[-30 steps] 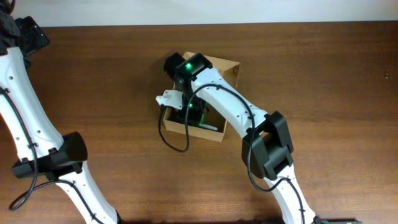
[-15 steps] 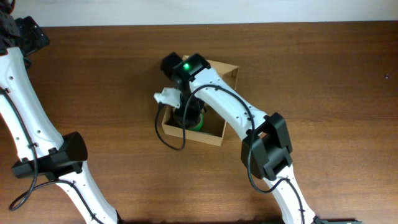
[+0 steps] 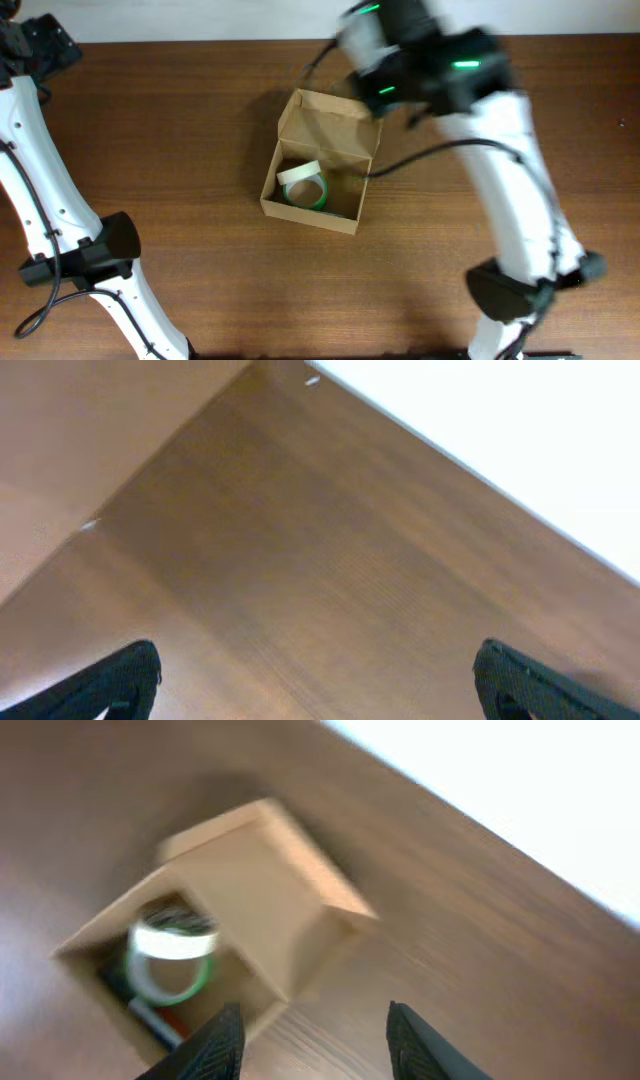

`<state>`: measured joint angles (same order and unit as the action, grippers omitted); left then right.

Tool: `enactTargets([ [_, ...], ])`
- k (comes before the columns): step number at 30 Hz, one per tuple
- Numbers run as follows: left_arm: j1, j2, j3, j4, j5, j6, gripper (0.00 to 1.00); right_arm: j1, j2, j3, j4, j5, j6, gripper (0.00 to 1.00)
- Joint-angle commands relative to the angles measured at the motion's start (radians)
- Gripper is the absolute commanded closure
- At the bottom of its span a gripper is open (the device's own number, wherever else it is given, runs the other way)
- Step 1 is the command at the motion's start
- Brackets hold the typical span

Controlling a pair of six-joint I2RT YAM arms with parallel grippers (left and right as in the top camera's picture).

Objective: Pack container
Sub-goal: 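Release the Sharpie and raise both grippers to the box lid, then push the box lid closed with both grippers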

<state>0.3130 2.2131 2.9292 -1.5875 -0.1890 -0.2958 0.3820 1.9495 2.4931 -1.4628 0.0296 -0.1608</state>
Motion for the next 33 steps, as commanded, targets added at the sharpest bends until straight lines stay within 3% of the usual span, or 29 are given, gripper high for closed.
enactTargets([
  [1, 0.005, -0.024, -0.003, 0.020, 0.195, -0.009, 0.23, -0.119, 0.031, -0.021, -0.018, -0.017, 0.145, 0.62],
  [3, 0.003, -0.019, -0.003, 0.012, 0.250, -0.010, 0.69, -0.189, 0.035, -0.055, -0.017, -0.076, 0.169, 0.73],
  [4, -0.001, -0.016, -0.010, 0.007, 0.274, -0.009, 0.76, -0.225, 0.037, -0.081, -0.010, -0.100, 0.183, 0.79],
  [7, -0.033, -0.012, -0.073, 0.002, 0.279, 0.035, 0.79, -0.298, 0.039, -0.184, 0.034, -0.114, 0.256, 0.96],
  [11, -0.098, -0.002, -0.235, 0.013, 0.280, 0.116, 0.88, -0.358, 0.039, -0.371, 0.113, -0.163, 0.315, 0.96],
  [13, -0.134, 0.005, -0.346, 0.044, 0.289, 0.147, 0.98, -0.371, 0.039, -0.472, 0.169, -0.211, 0.328, 0.96],
  [18, -0.198, 0.050, -0.539, 0.126, 0.436, 0.236, 0.99, -0.375, 0.048, -0.683, 0.291, -0.285, 0.373, 0.96],
  [23, -0.243, 0.141, -0.569, 0.138, 0.563, 0.272, 0.99, -0.370, 0.088, -0.826, 0.404, -0.420, 0.387, 0.96],
  [33, -0.314, 0.284, -0.569, 0.142, 0.759, 0.290, 0.98, -0.320, 0.233, -0.890, 0.547, -0.611, 0.410, 0.96],
])
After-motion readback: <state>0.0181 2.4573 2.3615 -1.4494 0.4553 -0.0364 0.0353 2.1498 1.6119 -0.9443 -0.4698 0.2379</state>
